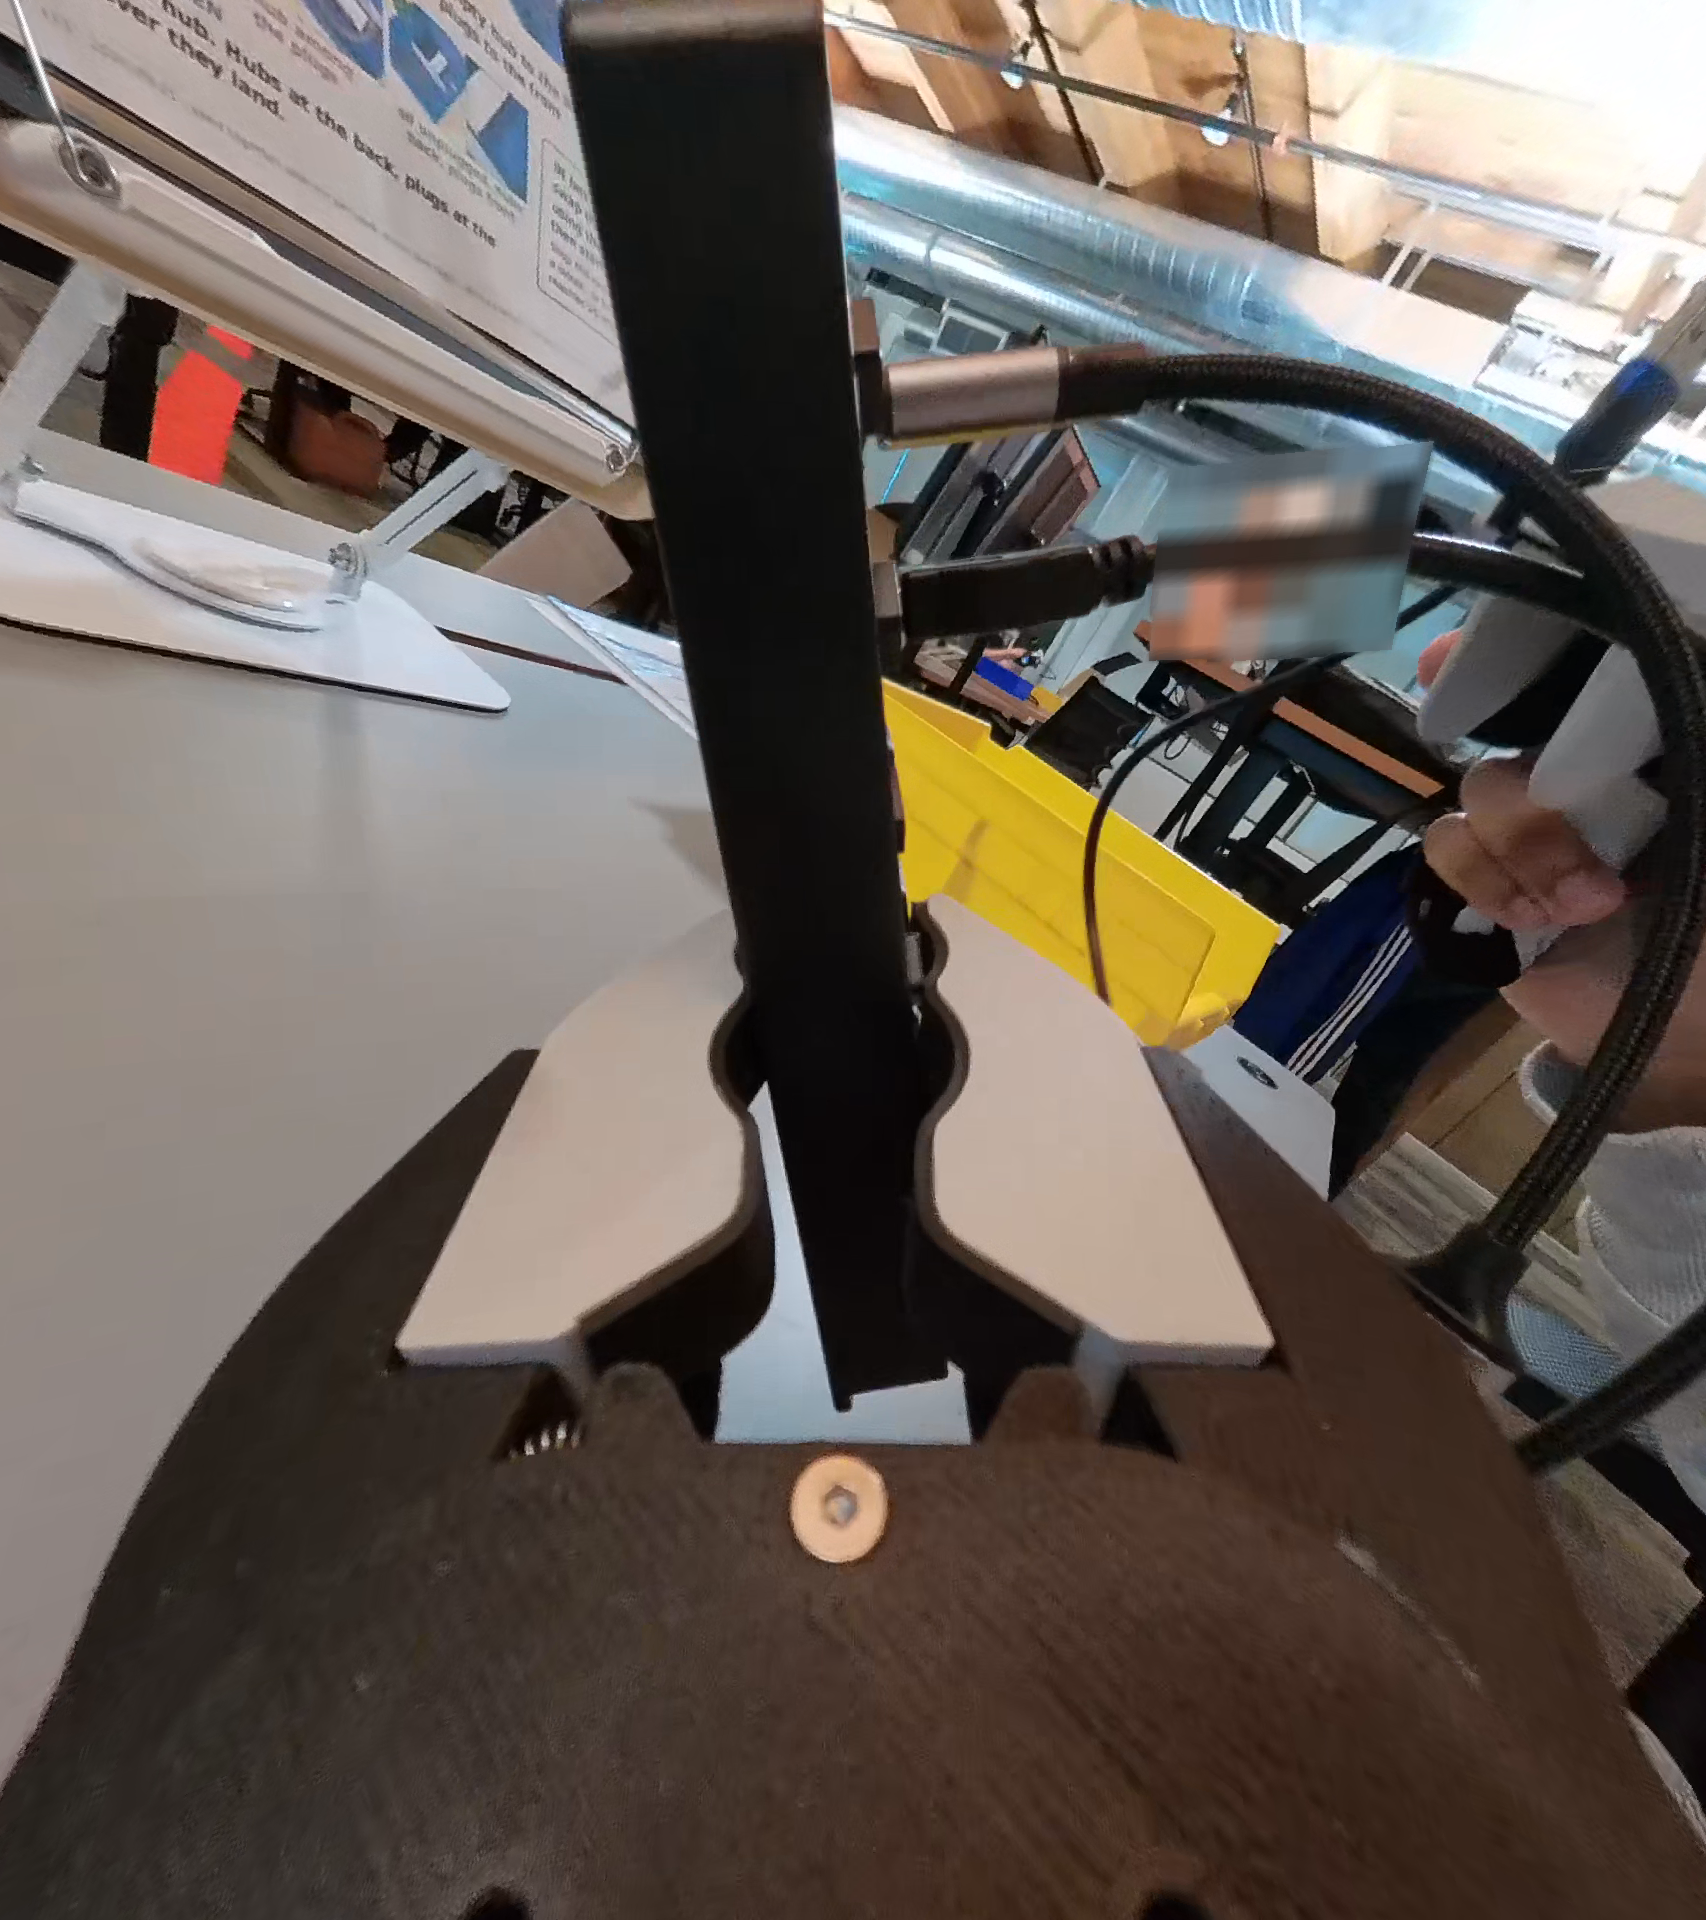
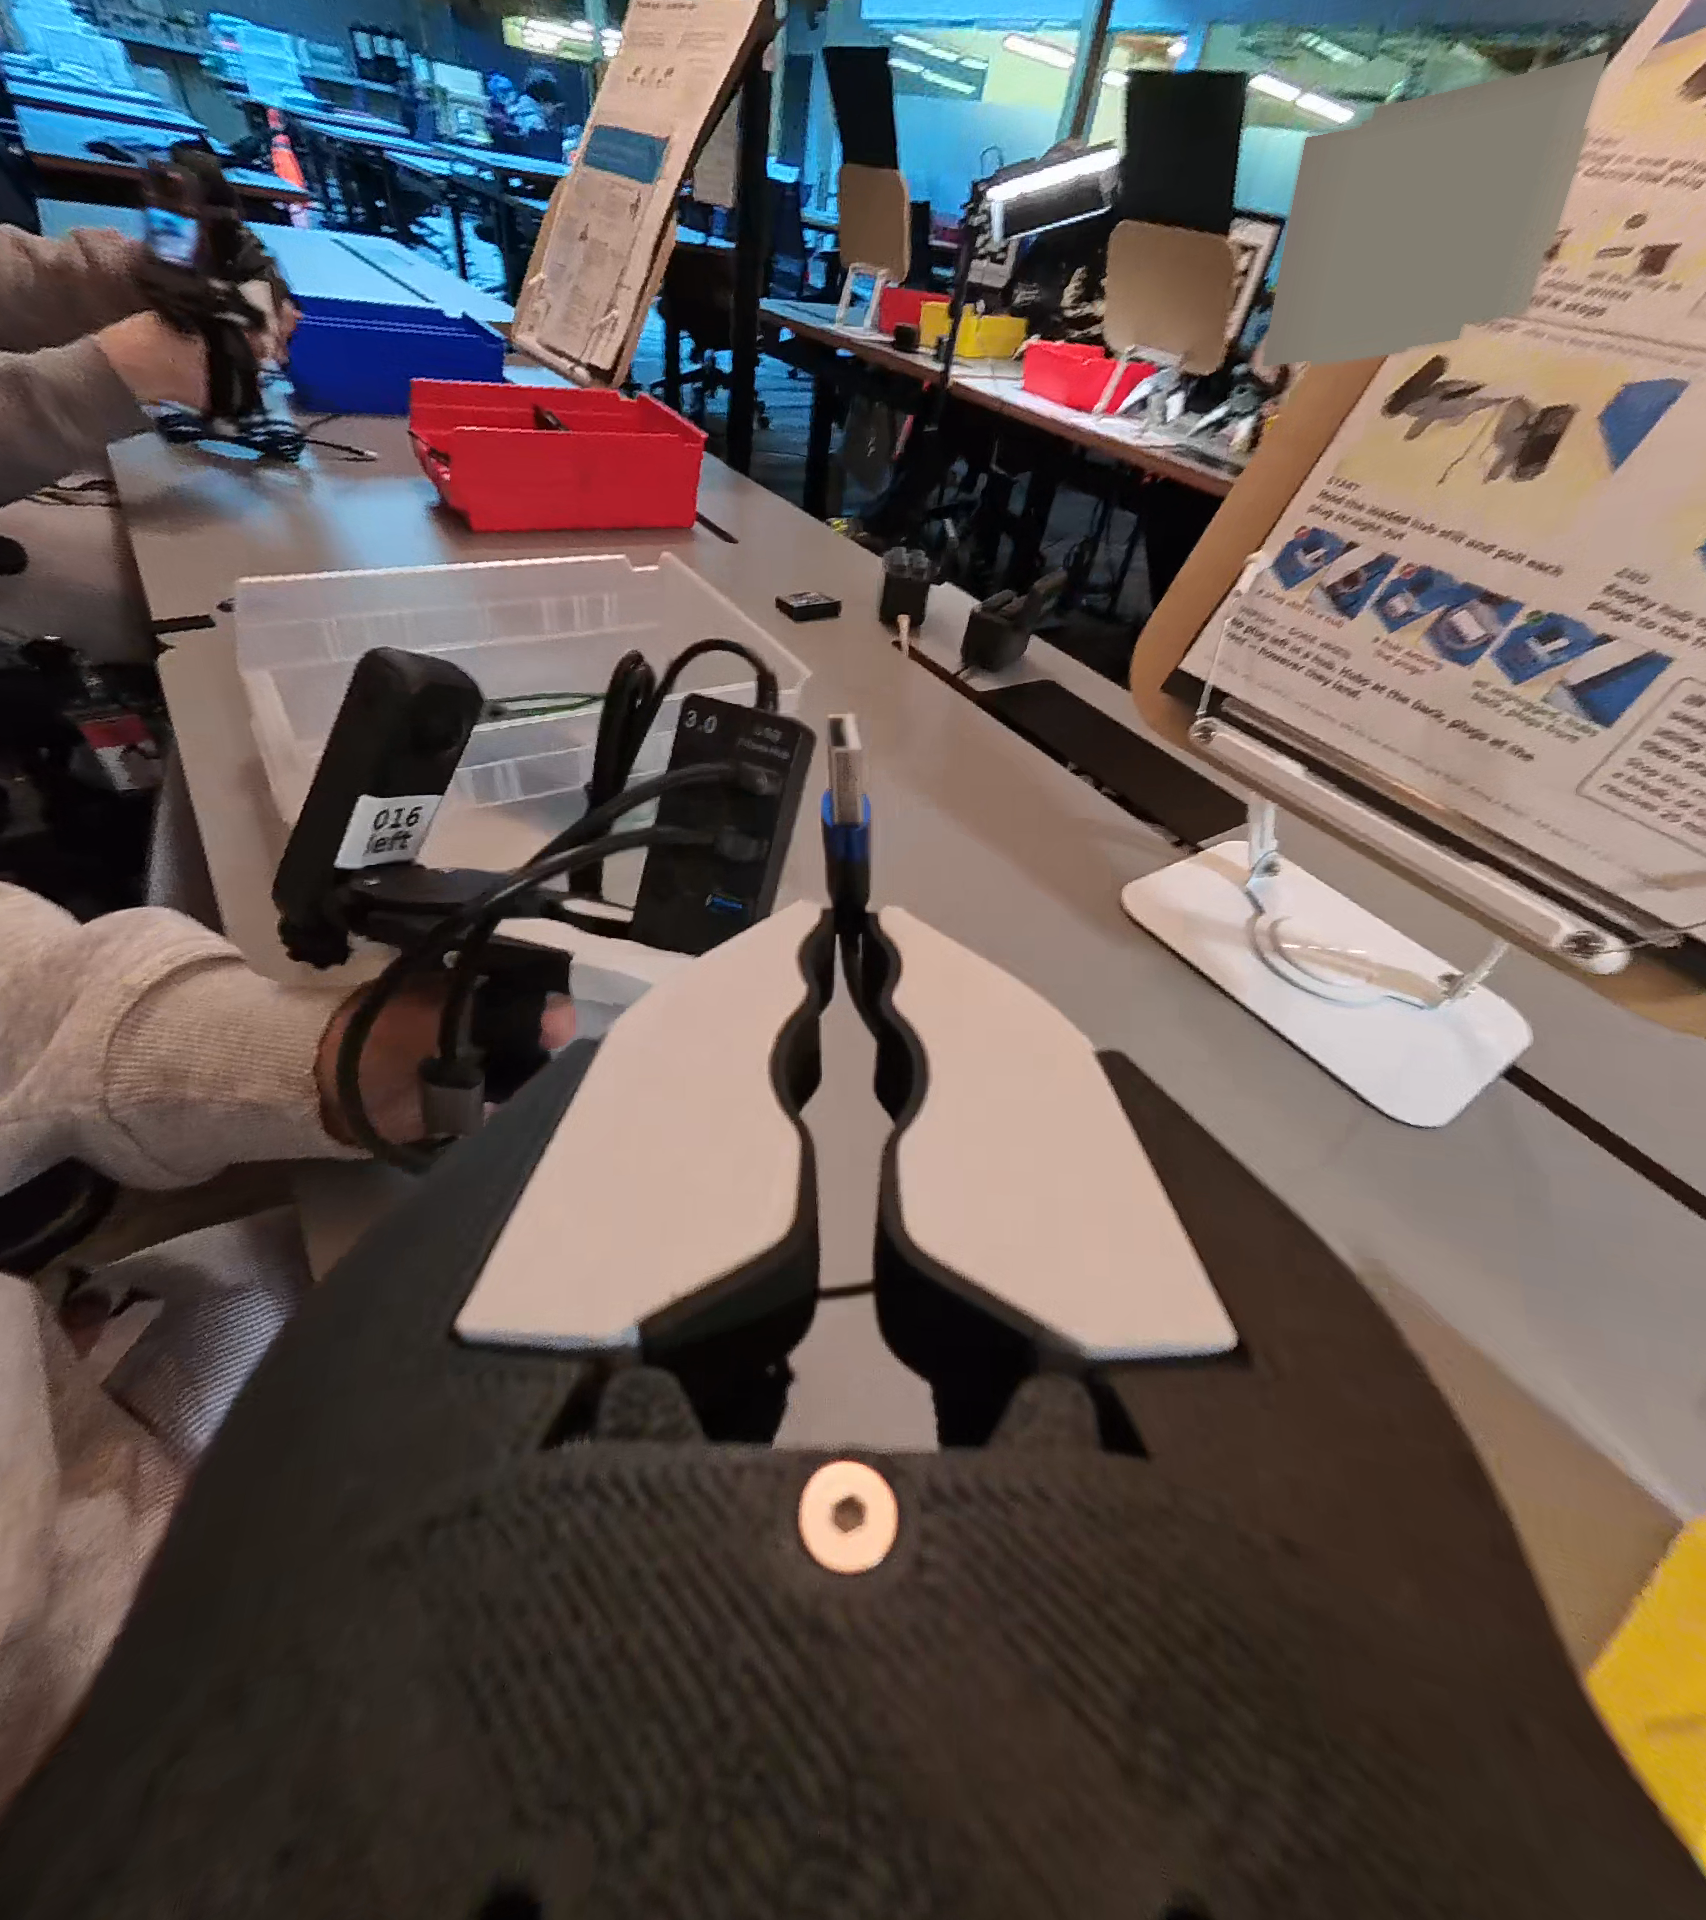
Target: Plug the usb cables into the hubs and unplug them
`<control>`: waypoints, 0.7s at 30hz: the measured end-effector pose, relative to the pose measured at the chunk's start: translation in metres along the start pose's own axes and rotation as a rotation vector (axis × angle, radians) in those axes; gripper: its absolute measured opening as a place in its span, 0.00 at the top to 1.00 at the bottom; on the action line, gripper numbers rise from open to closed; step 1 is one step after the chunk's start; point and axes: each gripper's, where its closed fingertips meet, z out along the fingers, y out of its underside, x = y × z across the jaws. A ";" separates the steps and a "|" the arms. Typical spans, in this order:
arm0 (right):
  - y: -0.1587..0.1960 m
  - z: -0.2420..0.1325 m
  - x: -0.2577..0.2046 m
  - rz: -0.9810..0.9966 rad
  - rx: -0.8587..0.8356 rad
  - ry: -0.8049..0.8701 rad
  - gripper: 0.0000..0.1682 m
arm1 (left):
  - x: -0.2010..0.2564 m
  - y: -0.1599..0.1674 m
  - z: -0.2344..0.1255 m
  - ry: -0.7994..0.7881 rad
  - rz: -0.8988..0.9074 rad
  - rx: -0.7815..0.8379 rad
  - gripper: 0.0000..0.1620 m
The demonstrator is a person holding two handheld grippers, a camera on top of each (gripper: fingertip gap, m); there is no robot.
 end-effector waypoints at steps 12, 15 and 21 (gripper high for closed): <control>0.029 0.020 -0.031 -0.087 -0.116 -0.124 0.97 | -0.003 -0.019 -0.007 0.019 0.045 0.083 0.84; 0.030 0.021 -0.034 -0.092 -0.118 -0.132 0.97 | -0.001 -0.021 -0.008 0.028 0.071 0.088 0.84; 0.038 0.025 -0.041 -0.050 -0.144 -0.179 0.97 | 0.005 -0.023 -0.008 0.050 0.111 0.093 0.84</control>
